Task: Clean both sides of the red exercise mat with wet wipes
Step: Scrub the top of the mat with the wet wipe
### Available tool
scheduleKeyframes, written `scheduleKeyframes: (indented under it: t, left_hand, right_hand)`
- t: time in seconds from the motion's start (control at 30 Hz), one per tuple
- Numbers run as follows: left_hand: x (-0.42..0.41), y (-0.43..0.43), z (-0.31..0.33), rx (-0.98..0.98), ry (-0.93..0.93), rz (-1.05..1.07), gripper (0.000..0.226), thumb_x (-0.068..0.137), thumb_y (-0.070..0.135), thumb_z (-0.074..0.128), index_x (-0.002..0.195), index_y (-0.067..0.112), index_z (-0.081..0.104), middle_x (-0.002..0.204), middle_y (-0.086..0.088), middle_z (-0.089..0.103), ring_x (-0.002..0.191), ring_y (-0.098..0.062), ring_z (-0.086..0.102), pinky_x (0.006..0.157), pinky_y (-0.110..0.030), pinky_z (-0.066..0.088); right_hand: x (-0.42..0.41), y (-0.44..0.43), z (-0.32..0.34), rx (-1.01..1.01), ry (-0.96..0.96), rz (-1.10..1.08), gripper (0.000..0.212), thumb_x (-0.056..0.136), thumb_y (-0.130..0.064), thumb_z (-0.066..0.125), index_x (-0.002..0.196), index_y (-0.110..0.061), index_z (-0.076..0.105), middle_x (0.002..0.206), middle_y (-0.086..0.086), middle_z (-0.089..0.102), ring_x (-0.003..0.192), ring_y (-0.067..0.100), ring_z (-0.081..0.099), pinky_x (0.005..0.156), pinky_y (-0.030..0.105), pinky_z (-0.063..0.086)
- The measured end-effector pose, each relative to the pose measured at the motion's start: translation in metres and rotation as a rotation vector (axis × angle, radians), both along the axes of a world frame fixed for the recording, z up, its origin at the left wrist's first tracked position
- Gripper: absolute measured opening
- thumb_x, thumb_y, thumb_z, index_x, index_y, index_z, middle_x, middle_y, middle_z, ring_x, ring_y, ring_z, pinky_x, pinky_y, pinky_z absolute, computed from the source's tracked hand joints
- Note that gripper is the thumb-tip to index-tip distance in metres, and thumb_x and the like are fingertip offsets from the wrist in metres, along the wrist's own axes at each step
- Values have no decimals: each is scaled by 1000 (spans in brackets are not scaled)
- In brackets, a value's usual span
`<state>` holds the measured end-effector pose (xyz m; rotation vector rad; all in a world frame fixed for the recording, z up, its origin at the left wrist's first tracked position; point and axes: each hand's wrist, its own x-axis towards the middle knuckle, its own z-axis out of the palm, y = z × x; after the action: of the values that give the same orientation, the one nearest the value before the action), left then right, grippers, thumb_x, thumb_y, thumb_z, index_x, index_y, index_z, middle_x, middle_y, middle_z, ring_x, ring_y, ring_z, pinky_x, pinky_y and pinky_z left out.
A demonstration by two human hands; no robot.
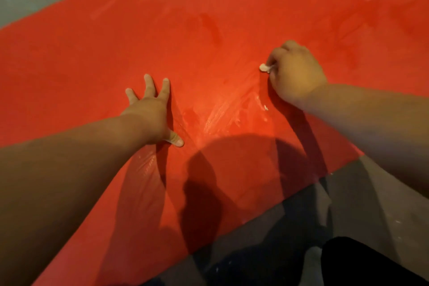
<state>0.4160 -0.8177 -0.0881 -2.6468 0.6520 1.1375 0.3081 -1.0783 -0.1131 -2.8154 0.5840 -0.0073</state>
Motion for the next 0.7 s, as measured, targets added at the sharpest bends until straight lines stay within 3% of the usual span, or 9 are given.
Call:
scheduleKeyframes:
  t: [0.1, 0.23, 0.33, 0.43, 0.57, 0.63, 0.7]
  left_hand:
    - [-3, 3, 3, -13, -27, -40, 142, 55, 50, 87, 150, 32, -18, 156, -5, -28, 141, -51, -8, 110, -60, 22]
    - [-18, 12, 4, -60, -65, -188, 115, 72, 50, 76, 154, 26, -1, 161, -9, -9, 145, -42, 2, 116, -49, 21]
    - [-29, 6, 7, -38, -25, -220, 120, 74, 55, 74, 153, 22, -10, 160, -16, -9, 145, -44, 3, 117, -48, 19]
    - [-36, -8, 11, 15, 53, -190, 142, 61, 63, 79, 147, 24, -26, 156, -25, -14, 142, -51, -1, 113, -54, 20]
    - [-44, -17, 9, 75, 49, -202, 138, 65, 51, 83, 147, 30, -26, 151, -32, -23, 138, -57, -6, 110, -58, 23]
    - [-46, -19, 8, 64, 43, -181, 137, 64, 45, 85, 147, 32, -24, 150, -31, -25, 139, -56, -7, 109, -58, 24]
    - [-46, -19, 8, 54, 49, -165, 137, 64, 43, 85, 147, 34, -23, 150, -30, -27, 139, -55, -9, 109, -58, 25]
  right_hand:
    - [-6, 19, 0, 45, 74, 5, 23, 85, -9, 50, 103, -9, 63, 107, 16, 54, 104, 37, 53, 85, 39, 41]
    - [-43, 98, 3, 220, 31, 450, 15, 80, -5, 59, 94, -8, 65, 96, 11, 59, 95, 30, 57, 83, 31, 42]
    - [-64, 115, 3, 309, 118, 656, 16, 88, -12, 53, 101, -13, 63, 101, 5, 55, 102, 26, 54, 89, 36, 47]
    - [-50, 75, -5, 239, 88, 370, 17, 85, -12, 54, 99, -13, 64, 101, 8, 55, 104, 30, 53, 89, 41, 44]
    - [-41, 2, -1, 132, 9, -129, 21, 83, -6, 52, 97, -8, 67, 100, 18, 56, 99, 39, 54, 85, 39, 41]
    - [-43, 11, 1, 116, 53, -144, 20, 85, -7, 52, 99, -6, 66, 102, 18, 57, 100, 38, 54, 84, 40, 42]
    - [-49, 47, 2, 180, 91, -4, 22, 87, -10, 51, 103, -7, 66, 105, 14, 57, 104, 34, 54, 88, 38, 42]
